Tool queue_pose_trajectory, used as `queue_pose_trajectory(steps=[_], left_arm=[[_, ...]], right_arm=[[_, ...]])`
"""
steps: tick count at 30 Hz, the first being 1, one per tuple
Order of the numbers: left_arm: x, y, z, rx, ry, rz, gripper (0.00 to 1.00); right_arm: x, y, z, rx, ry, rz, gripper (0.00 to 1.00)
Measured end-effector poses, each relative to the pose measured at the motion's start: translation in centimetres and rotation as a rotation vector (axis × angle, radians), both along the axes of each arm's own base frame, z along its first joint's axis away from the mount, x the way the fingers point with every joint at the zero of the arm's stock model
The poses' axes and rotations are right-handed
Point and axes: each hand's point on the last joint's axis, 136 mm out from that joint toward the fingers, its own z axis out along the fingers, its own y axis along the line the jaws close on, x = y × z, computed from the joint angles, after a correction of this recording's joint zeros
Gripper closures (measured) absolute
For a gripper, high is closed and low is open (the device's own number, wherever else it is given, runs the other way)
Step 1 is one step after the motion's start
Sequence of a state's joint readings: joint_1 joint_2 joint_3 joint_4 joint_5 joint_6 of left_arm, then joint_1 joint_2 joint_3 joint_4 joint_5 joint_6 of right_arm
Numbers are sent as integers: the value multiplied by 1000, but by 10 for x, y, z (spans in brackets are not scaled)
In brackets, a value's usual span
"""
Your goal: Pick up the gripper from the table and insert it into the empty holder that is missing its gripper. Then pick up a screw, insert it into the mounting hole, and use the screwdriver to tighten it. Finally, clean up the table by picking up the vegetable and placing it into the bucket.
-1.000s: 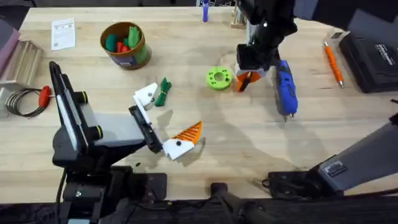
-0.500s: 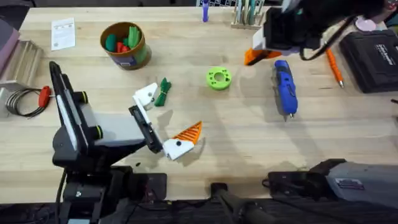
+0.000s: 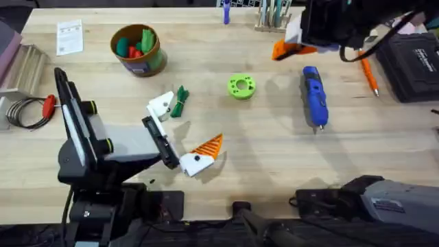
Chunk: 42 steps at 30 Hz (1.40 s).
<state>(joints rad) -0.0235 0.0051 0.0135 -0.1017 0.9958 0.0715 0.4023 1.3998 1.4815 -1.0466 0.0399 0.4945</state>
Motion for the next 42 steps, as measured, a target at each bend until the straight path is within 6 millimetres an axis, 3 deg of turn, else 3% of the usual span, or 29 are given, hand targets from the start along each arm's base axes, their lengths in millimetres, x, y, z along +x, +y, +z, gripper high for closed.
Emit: queue_pose_trajectory(steps=[6, 11, 16, 24, 32, 42], left_arm=[[0, 0, 0, 0, 0, 0, 15], [0, 0, 0, 0, 0, 0, 15], [0, 0, 0, 0, 0, 0, 15], [0, 0, 0, 0, 0, 0, 15], [0, 0, 0, 0, 0, 0, 15], [0, 0, 0, 0, 0, 0, 15]], right_arm=[[16, 11, 10, 57, -74, 9, 992], [35, 50, 15, 242, -167, 127, 992], [34, 80, 9, 466, -190, 284, 992], [33, 79, 2, 804, -196, 368, 992], [5, 91, -7, 1046, -144, 460, 993], [-26, 102, -56, 1213, 241, 507, 993]])
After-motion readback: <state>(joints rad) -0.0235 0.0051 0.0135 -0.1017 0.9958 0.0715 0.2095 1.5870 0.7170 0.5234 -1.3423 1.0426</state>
